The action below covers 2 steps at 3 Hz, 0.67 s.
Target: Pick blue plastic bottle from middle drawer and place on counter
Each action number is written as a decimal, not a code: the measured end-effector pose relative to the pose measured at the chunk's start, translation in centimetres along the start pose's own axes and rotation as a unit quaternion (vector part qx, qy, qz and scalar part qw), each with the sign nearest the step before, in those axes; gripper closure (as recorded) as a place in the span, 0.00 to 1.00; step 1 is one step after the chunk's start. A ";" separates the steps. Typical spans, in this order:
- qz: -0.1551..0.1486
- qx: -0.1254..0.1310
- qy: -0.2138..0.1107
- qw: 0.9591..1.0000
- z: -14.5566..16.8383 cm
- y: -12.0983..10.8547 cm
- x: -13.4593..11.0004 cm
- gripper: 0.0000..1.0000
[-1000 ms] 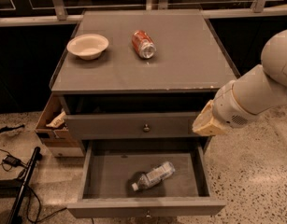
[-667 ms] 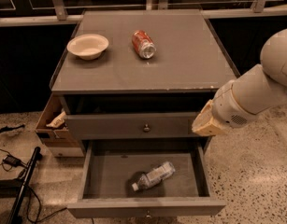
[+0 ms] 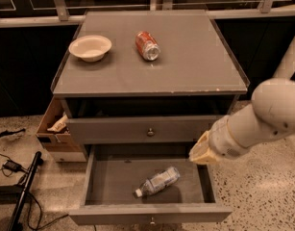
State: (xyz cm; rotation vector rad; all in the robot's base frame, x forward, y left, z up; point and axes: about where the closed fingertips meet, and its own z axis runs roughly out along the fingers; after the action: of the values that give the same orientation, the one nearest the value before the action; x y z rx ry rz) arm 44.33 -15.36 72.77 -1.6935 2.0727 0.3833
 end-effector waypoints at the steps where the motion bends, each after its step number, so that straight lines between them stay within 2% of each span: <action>1: 0.003 -0.023 -0.041 0.999 6.6 0.9 2.2 1.00; 2: 0.009 -0.050 -0.091 0.995 14.1 2.1 4.1 1.00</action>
Offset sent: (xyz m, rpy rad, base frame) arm -0.0004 0.0557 -0.2089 0.3068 0.0457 0.0640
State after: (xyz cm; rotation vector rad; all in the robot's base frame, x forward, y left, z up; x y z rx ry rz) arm 43.86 -11.72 58.39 -1.6311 1.9659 0.6333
